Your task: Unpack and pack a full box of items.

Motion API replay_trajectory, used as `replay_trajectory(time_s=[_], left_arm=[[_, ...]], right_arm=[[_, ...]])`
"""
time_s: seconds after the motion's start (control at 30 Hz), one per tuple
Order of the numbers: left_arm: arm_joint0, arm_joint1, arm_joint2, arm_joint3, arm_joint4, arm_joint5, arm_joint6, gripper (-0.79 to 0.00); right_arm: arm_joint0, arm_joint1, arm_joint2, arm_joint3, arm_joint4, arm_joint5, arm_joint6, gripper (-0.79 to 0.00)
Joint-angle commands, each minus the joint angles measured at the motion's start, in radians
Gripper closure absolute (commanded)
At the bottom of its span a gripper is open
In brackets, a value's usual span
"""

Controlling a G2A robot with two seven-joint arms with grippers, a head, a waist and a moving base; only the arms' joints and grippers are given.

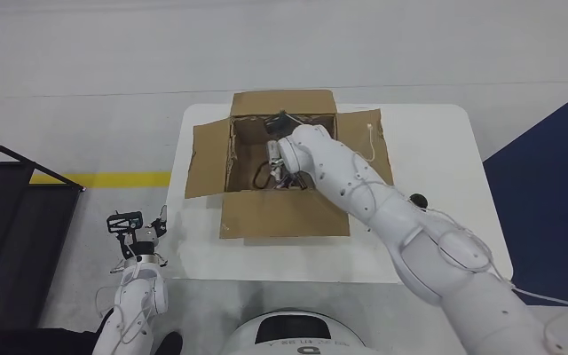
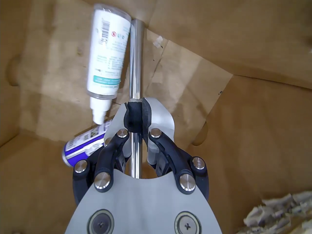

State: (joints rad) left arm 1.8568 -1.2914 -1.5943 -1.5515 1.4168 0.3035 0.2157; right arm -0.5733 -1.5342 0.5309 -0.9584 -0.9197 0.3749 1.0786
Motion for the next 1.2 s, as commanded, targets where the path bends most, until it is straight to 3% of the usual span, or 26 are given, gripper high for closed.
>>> replay_trajectory(time_s=[0.0, 0.17, 0.37, 0.77, 1.0, 1.17], left_arm=[[0.000, 0.000, 0.000, 0.000, 0.000, 0.000, 0.000, -0.785], [0.000, 0.000, 0.000, 0.000, 0.000, 0.000, 0.000, -0.785], [0.000, 0.000, 0.000, 0.000, 0.000, 0.000, 0.000, -0.785], [0.000, 0.000, 0.000, 0.000, 0.000, 0.000, 0.000, -0.785], [0.000, 0.000, 0.000, 0.000, 0.000, 0.000, 0.000, -0.785], [0.000, 0.000, 0.000, 0.000, 0.000, 0.000, 0.000, -0.785]], right_arm=[[-0.033, 0.024, 0.032, -0.083, -0.029, 0.011, 0.010, 0.000], [-0.143, 0.091, 0.137, -0.285, -0.119, 0.023, 0.062, 0.000], [-0.241, 0.134, 0.232, -0.449, -0.199, 0.019, 0.074, 0.000], [-0.544, 0.195, 0.458, -0.915, -0.347, 0.067, -0.198, 0.000], [-0.732, 0.220, 0.623, -1.163, -0.370, 0.064, -0.266, 0.000], [-0.823, 0.229, 0.705, -1.215, -0.320, 0.024, -0.275, 0.000]])
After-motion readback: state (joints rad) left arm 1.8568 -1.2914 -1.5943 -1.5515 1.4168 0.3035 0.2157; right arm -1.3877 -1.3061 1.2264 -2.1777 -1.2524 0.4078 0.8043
